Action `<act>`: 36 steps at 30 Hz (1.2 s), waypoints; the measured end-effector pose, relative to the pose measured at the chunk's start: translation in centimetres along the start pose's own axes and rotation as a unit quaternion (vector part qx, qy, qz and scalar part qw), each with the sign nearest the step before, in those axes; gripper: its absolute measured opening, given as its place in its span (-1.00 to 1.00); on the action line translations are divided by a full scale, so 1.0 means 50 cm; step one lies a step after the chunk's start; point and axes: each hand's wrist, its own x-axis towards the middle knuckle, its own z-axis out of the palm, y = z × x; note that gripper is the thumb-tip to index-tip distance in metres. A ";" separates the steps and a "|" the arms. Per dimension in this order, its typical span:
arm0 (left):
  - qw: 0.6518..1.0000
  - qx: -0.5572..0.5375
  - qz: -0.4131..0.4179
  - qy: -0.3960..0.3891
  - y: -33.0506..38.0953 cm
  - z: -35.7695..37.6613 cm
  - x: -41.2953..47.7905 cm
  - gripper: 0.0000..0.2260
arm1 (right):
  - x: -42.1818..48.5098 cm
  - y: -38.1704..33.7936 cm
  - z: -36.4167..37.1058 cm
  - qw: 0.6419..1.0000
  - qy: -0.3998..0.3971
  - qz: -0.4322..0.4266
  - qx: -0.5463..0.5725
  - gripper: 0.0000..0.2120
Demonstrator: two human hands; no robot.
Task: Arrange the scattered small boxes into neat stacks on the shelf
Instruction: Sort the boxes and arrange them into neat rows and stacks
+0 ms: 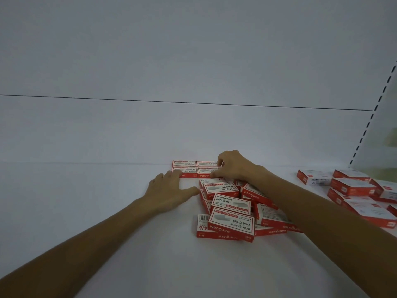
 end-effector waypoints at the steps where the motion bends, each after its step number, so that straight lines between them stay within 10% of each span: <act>1: 1.000 -0.004 -0.002 0.009 0.002 -0.001 -0.003 -0.35 | -0.001 0.001 -0.004 1.000 0.006 -0.005 0.007 -0.58; 10: 0.961 -0.269 0.044 -0.046 0.109 0.021 -0.073 -0.54 | -0.068 0.050 -0.040 0.998 0.058 -0.012 0.033 -0.65; 36: 0.984 -0.161 -0.002 -0.073 0.241 0.052 -0.112 -0.29 | -0.126 0.125 -0.038 0.991 0.099 -0.030 0.083 -0.79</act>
